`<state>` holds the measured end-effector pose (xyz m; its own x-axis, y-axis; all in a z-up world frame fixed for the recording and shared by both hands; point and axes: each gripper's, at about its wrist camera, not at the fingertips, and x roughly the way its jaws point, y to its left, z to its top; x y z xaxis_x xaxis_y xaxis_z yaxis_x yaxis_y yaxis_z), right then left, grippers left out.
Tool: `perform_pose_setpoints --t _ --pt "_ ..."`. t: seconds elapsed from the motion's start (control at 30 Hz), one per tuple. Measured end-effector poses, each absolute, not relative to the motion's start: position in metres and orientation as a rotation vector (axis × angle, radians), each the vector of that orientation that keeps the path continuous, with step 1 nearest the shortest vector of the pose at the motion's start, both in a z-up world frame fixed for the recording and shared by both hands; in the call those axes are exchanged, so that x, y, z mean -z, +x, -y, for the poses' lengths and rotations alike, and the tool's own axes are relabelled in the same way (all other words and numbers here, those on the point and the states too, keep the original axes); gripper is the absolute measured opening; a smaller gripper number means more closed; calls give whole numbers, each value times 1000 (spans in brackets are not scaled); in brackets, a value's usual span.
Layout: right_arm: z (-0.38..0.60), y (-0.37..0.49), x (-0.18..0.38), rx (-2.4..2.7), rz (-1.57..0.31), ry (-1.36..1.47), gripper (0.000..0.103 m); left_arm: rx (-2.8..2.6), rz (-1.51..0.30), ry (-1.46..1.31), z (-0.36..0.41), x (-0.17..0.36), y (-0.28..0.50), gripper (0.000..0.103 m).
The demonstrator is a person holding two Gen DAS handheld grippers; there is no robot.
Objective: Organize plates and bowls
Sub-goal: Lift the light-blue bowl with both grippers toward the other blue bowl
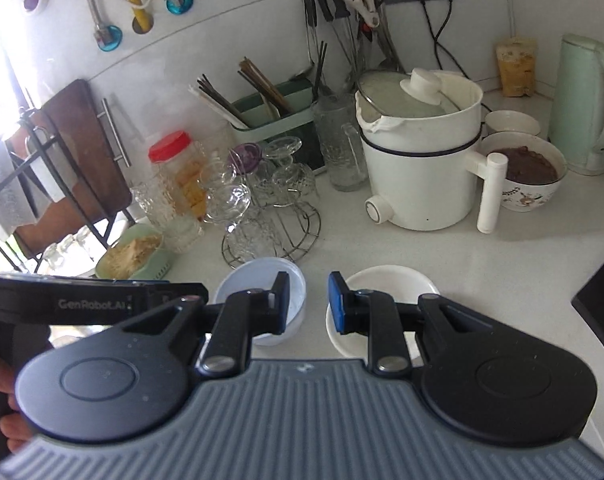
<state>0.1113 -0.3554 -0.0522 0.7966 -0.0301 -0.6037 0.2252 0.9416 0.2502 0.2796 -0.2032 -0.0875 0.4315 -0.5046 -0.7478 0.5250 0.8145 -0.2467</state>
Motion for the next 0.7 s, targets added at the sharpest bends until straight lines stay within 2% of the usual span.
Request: perform_pose_setpoints --t 0.1,0.2,0.47,0.7 --pt "362 123 55 113 -652 313 25 605 -954 6 207 91 291 49" --pt "369 139 59 84 -677 305 25 574 -939 48 212 92 299 57" --pt "373 190 83 15 -770 269 26 488 -1033 9 207 129 341 57" --pt "363 228 113 -36 -846 252 30 451 -1112 -61 195 168 376 57"
